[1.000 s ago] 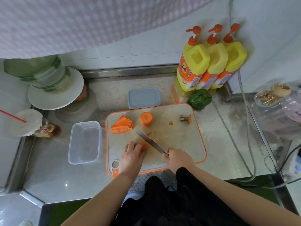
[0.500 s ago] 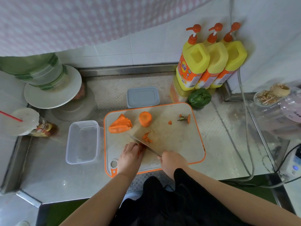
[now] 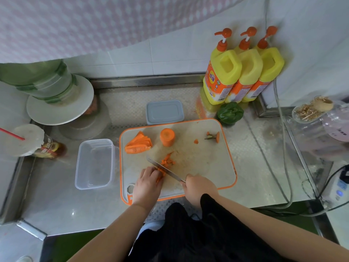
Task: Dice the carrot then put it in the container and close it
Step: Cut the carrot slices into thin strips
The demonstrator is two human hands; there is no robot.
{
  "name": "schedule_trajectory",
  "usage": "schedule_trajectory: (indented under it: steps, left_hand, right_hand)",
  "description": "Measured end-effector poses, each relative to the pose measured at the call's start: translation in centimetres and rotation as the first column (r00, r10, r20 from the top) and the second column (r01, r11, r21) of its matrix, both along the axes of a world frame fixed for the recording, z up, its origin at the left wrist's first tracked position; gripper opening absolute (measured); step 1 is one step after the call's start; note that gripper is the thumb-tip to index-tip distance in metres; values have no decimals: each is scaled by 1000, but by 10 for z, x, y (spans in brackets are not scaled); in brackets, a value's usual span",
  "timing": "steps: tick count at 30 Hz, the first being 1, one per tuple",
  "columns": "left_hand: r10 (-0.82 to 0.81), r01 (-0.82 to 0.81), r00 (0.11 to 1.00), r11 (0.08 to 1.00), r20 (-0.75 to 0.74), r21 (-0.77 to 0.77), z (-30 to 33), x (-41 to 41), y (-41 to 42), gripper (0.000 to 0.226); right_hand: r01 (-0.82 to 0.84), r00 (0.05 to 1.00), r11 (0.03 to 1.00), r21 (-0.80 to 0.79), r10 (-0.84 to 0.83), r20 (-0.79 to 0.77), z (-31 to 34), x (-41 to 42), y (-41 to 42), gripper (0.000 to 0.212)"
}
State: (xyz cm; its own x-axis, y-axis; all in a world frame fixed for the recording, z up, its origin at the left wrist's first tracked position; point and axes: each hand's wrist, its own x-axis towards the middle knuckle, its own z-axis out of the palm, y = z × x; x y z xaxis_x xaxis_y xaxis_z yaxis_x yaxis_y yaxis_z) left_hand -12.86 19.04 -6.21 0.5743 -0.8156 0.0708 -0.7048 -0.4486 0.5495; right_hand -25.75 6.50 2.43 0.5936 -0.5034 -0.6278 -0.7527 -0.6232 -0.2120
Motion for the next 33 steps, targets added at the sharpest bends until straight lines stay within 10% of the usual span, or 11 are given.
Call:
schedule_trajectory:
  steps: [6,21,33]
  left_hand:
    - [-1,0,999,1000,-49,-24,-1,1,-2,41]
    - [-9,10,997,1000,81,-14,7,-2,9,23]
    - [180,-160,968,980,-173,122,11,-1,3,14]
  right_hand:
    - [-31,997,999,16,32,-72,-9,10,0,27]
    - [62,998,997,38,-62,8,-3,7,-7,37]
    - [-49,997,999,3,49,-66,-11,22,8,22]
